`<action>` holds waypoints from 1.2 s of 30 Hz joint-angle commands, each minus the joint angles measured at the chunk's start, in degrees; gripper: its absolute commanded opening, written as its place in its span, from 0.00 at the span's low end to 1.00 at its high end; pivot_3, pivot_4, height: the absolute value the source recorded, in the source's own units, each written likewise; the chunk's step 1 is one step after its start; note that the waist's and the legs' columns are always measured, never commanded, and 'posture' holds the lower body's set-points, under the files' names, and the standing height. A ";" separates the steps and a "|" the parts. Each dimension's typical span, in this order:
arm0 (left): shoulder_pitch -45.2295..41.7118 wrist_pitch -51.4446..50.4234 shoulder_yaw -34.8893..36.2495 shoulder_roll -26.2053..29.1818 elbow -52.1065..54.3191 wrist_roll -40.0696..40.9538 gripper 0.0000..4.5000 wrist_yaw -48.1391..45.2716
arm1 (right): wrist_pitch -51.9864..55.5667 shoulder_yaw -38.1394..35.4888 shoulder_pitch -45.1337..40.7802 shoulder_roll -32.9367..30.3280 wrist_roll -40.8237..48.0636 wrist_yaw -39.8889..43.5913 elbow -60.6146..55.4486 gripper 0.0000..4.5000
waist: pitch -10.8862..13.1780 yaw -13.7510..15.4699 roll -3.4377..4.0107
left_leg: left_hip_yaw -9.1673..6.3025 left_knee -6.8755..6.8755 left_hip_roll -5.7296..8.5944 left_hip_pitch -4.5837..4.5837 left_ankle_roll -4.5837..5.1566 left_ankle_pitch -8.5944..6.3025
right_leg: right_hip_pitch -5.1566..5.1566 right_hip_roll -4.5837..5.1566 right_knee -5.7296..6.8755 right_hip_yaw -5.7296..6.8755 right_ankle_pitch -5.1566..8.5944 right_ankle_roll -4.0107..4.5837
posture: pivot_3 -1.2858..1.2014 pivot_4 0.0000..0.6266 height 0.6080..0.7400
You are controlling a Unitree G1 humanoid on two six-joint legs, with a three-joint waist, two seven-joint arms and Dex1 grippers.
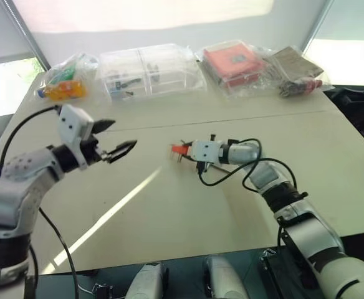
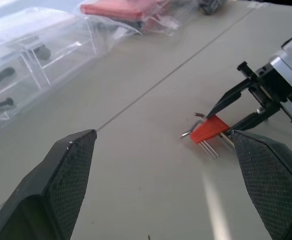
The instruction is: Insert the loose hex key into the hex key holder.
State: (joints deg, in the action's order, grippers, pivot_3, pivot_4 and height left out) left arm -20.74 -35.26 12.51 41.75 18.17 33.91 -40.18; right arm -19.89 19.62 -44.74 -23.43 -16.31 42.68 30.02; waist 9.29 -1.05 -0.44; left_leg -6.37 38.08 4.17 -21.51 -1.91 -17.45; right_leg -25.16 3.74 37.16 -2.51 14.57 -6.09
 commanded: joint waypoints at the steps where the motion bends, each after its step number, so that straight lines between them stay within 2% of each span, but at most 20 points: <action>1: -4.80 -1.01 -2.10 -1.52 -1.62 1.61 1.00 -1.28 | -11.03 -0.74 -2.14 -2.52 -5.20 -7.94 -5.07 0.22 | 0.00 -0.22 -0.02 | 0.01 -0.01 0.00 0.00 0.00 0.00 | -0.01 0.00 -0.01 0.00 0.00 0.00 | 0.52 0.24 1.00; 6: -14.05 -6.98 -2.79 -6.65 -8.75 7.82 1.00 -3.25 | -24.23 -0.86 -5.99 -7.36 -18.21 -23.46 -8.33 0.22 | 0.02 -0.27 -0.06 | 0.09 -0.03 -0.02 -0.04 -0.02 0.01 | -0.14 -0.05 0.07 -0.04 0.00 0.00 | 0.52 0.24 1.00; 10: -19.93 -11.72 -2.31 -8.61 -13.71 11.95 1.00 -5.43 | -27.53 -2.35 -8.55 -8.59 -25.45 -33.98 -11.88 0.22 | 0.03 -0.63 -0.07 | 0.14 -0.05 -0.04 -0.02 -0.02 0.01 | -0.17 -0.08 0.09 -0.08 0.00 0.00 | 0.52 0.24 1.00; 14: -23.41 -14.67 -1.76 -9.38 -16.10 14.50 1.00 -6.33 | -29.22 -2.13 -9.93 -9.18 -28.75 -39.41 -12.85 0.22 | 0.02 -1.18 -0.08 | 0.12 -0.05 -0.02 -0.03 -0.03 0.02 | -0.15 -0.07 0.08 -0.08 0.00 0.00 | 0.52 0.24 1.00; 22: -25.69 -17.62 -1.69 -9.77 -17.02 17.02 1.00 -7.44 | -31.53 -1.06 -10.74 -9.84 -30.65 -41.77 -13.31 0.22 | 0.03 -1.58 -0.08 | 0.12 -0.07 -0.02 -0.02 -0.03 0.02 | -0.17 -0.08 0.09 -0.09 0.00 0.00 | 0.52 0.24 1.00; 36: -23.61 -16.54 -4.76 -8.55 -14.84 13.70 1.00 -10.14 | -33.22 -0.87 -10.86 -10.24 -30.26 -41.54 -12.83 0.22 | 0.03 -1.55 -0.08 | 0.13 -0.05 -0.01 -0.02 -0.03 0.02 | -0.16 -0.08 0.09 -0.11 0.00 0.00 | 0.52 0.24 1.00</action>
State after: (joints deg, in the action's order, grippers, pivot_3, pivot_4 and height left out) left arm -44.53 -53.09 8.18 32.41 1.31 48.61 -49.48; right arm -52.63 19.37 -53.60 -33.20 -47.61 1.49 19.14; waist 9.31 -2.60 -0.52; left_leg -6.24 38.02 4.16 -21.53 -1.94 -17.43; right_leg -25.32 3.66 37.25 -2.62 14.57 -6.09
